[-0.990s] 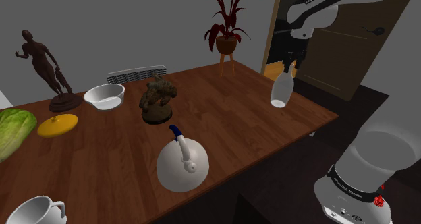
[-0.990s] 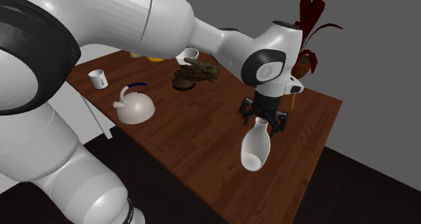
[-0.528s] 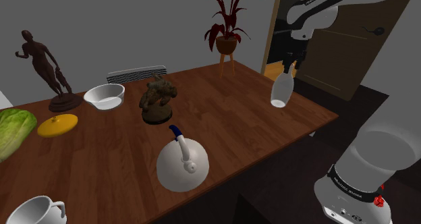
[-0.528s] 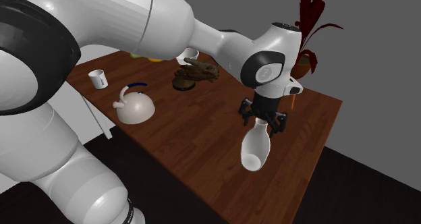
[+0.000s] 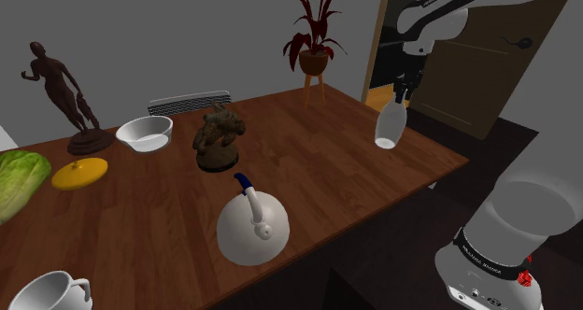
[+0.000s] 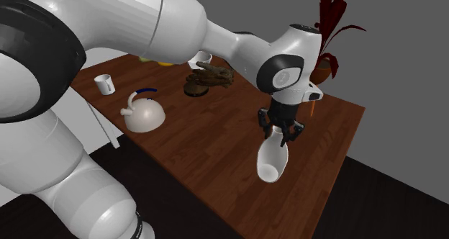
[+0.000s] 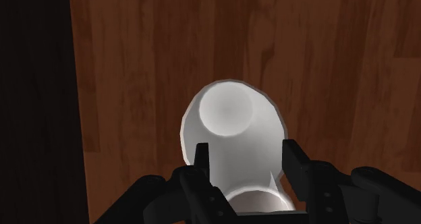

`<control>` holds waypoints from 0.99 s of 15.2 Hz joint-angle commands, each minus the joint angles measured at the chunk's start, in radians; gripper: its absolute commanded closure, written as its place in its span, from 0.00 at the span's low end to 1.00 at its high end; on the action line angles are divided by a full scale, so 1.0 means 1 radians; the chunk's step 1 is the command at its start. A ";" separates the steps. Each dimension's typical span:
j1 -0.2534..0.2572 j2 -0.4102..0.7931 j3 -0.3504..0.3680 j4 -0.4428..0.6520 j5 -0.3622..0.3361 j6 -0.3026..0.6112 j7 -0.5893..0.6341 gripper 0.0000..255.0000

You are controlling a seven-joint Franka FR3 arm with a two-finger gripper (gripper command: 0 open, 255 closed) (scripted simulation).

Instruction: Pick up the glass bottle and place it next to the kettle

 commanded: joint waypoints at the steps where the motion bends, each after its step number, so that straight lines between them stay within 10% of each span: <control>1: 0.000 0.000 0.000 0.000 0.000 0.000 0.000 1.00; 15: 0.003 -0.054 0.013 0.127 -0.023 -0.174 0.018 1.00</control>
